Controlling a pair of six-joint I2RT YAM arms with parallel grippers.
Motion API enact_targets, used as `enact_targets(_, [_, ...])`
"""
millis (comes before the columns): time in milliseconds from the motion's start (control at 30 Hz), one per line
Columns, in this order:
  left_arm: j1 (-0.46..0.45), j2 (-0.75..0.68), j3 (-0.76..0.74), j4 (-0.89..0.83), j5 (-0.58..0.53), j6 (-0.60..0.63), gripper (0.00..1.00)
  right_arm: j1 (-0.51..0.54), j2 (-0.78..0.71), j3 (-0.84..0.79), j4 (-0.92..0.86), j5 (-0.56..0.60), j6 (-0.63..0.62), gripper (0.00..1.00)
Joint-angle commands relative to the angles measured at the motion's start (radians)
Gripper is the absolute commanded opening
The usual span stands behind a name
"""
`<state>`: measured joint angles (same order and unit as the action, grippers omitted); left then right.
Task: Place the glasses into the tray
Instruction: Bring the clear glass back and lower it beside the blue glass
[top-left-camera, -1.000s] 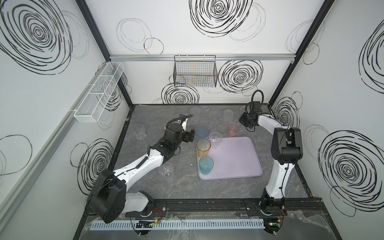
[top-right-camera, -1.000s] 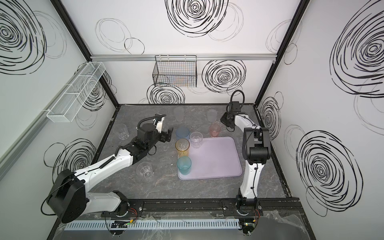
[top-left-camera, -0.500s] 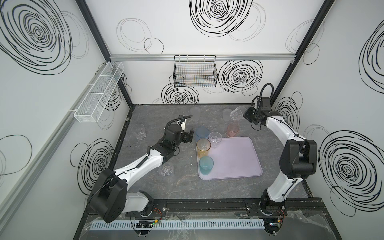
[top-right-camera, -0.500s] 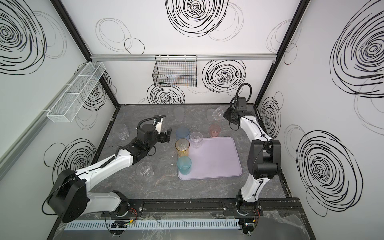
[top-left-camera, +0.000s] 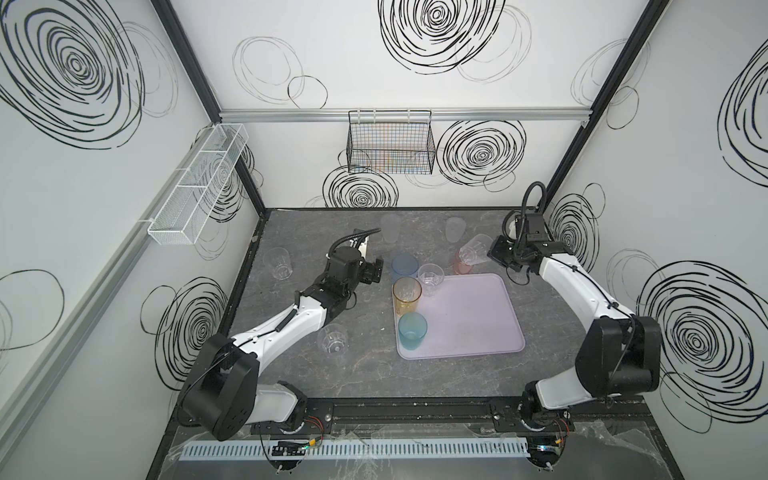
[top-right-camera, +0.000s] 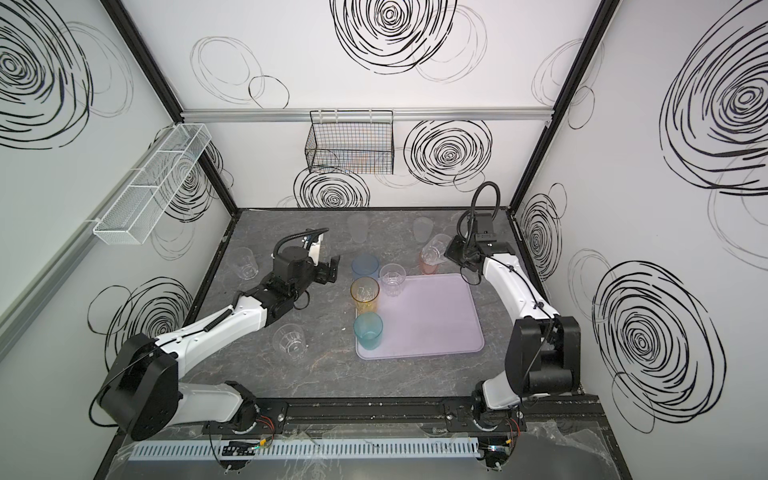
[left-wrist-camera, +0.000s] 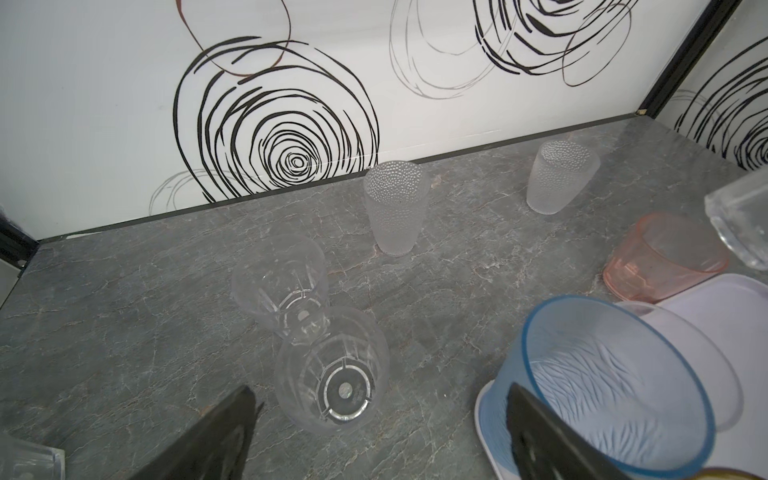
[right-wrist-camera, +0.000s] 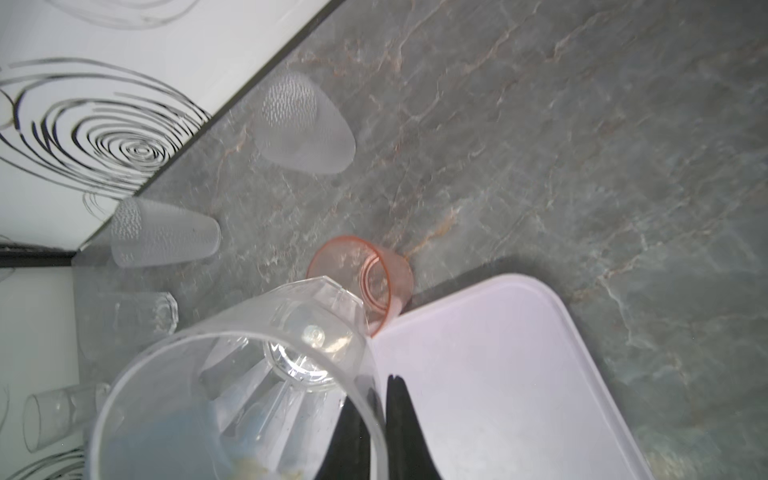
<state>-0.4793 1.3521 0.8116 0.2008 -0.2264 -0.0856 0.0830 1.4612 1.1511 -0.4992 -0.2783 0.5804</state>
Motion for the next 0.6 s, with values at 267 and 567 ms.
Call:
enact_targets(267, [0.003,0.014,0.035,0.008,0.041,-0.066,0.97,0.245,-0.145,-0.238,-0.050,0.136,-0.003,0.02])
enact_targets(567, [0.005,-0.034,-0.013,0.006,0.015,-0.084,0.97,0.279,-0.119,-0.234,-0.081,0.211,-0.053,0.01])
